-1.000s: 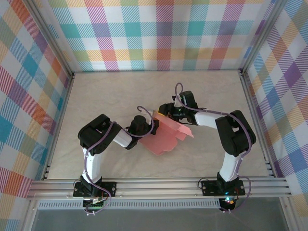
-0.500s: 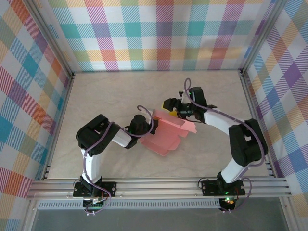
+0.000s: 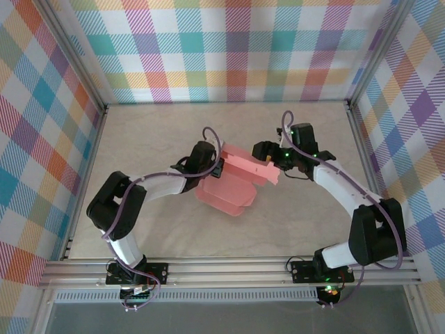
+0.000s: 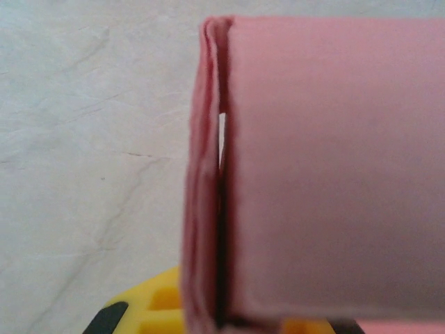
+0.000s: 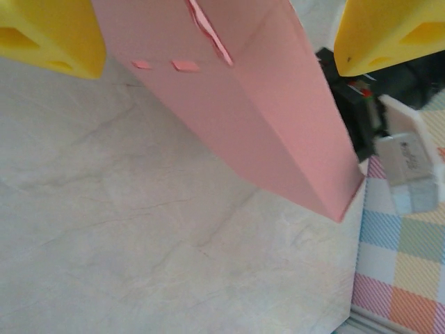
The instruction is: Fold the paper box
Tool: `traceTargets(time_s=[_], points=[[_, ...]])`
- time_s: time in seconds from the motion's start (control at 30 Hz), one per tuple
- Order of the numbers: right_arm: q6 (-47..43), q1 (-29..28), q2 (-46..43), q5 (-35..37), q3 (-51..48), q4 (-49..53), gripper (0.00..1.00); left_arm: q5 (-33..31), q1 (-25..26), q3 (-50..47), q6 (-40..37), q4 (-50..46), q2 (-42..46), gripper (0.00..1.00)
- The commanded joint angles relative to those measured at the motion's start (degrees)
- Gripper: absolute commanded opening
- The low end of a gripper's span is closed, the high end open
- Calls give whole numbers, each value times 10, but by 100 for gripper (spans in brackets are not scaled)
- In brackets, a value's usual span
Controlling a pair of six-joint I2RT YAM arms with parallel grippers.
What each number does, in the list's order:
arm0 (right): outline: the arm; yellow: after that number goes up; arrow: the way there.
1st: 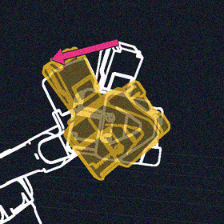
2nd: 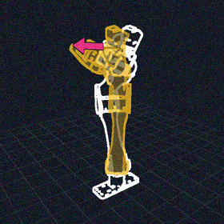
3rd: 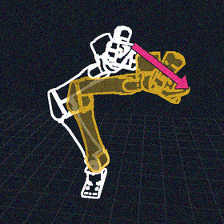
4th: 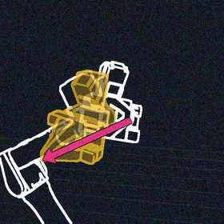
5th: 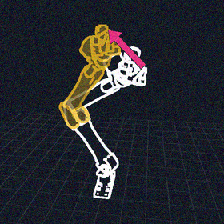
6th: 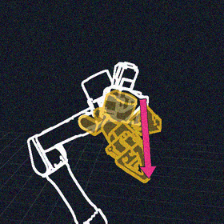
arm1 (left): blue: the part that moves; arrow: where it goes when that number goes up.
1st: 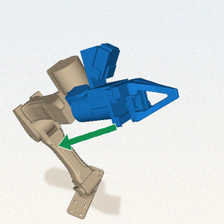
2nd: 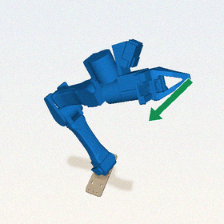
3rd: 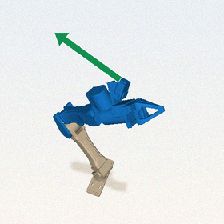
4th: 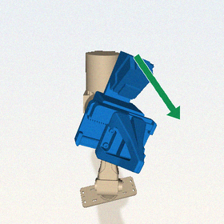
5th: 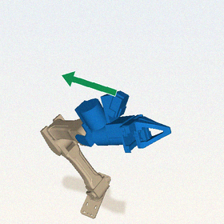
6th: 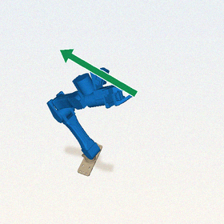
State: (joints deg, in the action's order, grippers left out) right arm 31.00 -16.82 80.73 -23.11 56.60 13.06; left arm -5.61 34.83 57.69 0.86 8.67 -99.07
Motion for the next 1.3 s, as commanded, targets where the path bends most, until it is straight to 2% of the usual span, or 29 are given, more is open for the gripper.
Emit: traceTargets(time_s=[0.0,0.13,0.3,0.43,0.53,0.6,0.73,0.83,0.97,1.1,1.27], points=[[-28,15,-32,31,-18,12,85,8,-24,39,-5,-149,17,0],[-18,39,-67,31,-34,-5,85,60,-42,36,44,-134,19,0],[5,63,-124,72,-66,-36,84,69,-44,-23,155,14,30,1],[20,69,-158,76,-88,-66,84,87,-44,-31,230,74,22,0],[30,70,-171,76,-105,-89,84,75,-44,-40,311,115,27,0],[35,70,-176,78,-116,-100,83,42,-45,-30,391,81,32,0],[53,69,-178,55,-134,-142,83,46,-43,-54,458,139,31,0],[77,69,-172,34,-142,-176,82,47,-43,-76,493,189,30,0],[105,69,-160,8,-145,-208,82,73,-42,-83,498,233,29,0],[169,69,-142,-19,-160,-289,82,103,-40,-78,500,252,25,0],[266,70,-82,-74,-162,-408,81,97,-35,-108,512,312,32,0]])
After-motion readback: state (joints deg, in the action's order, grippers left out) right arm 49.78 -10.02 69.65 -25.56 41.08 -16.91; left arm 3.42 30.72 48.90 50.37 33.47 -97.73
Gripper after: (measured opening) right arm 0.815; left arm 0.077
